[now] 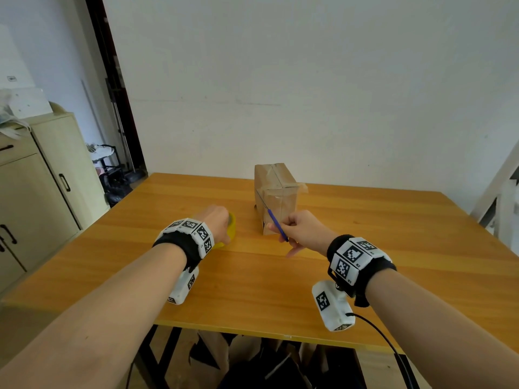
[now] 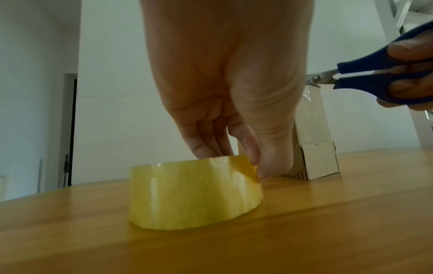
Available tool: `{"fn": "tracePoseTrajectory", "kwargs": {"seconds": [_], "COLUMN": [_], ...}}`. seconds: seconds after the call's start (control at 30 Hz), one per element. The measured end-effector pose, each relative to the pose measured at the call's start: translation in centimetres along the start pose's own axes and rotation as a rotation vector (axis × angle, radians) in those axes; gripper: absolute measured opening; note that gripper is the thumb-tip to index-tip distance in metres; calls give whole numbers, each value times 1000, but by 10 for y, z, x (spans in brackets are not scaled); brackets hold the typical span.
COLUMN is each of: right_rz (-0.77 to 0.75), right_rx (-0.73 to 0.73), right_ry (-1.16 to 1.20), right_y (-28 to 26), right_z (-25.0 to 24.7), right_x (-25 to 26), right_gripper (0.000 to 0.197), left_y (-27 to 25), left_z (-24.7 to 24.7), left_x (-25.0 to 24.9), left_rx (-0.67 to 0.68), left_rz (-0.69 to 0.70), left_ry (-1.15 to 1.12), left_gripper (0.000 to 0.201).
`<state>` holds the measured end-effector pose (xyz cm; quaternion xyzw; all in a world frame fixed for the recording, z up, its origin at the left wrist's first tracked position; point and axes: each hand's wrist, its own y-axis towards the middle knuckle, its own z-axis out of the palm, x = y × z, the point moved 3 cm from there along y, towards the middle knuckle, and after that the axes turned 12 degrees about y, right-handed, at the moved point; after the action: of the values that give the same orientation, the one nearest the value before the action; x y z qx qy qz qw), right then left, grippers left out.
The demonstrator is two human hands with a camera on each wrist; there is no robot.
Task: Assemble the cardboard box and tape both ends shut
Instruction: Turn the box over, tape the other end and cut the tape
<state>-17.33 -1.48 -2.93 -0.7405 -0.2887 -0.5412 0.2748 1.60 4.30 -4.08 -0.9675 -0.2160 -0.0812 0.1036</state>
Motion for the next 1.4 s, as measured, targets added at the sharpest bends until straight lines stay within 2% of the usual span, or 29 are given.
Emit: {"fn": "tracePoseTrajectory", "kwargs": {"seconds": [0.3, 0.4, 0.47, 0.57, 0.63, 0.7, 0.77, 0.97, 1.17, 1.4], "right_rz": [29, 36, 37, 32, 36, 52, 76, 145, 195, 265], "right_rx": [9, 14, 24, 50, 60, 75, 87, 111, 228, 257], "right_ry": [4, 1, -9, -8, -5, -14, -29, -87, -239, -370], "right_y": [-1, -1, -1, -3, -4, -5, -5, 0, 4, 5], "right_z": [-2, -3, -3, -3, -5, -6, -7, -10, -10, -12], "right_x": [4, 5, 6, 8, 9, 9, 10, 13, 20, 31], "right_gripper": [32, 32, 31, 28, 36, 31, 28, 30, 34, 35], "left_y": [-3, -4, -1, 5, 8, 10, 12, 18, 24, 28], "left_z": [-6, -9, -12, -32, -47, -58, -62, -62, -64, -67], "left_x": [-2, -1, 3, 10, 9, 5, 0, -5, -6, -7], "left_rx": [-41, -58, -125, -365, -416, -350, -284, -222, -177, -138], "left_rz": [5, 32, 38, 91, 173, 249, 299, 319, 354, 361], "left_ry": [21, -63, -248, -491, -547, -500, -432, -335, -350, -404], "left_gripper": [44, 39, 35, 20, 49, 74, 82, 79, 80, 80]}}
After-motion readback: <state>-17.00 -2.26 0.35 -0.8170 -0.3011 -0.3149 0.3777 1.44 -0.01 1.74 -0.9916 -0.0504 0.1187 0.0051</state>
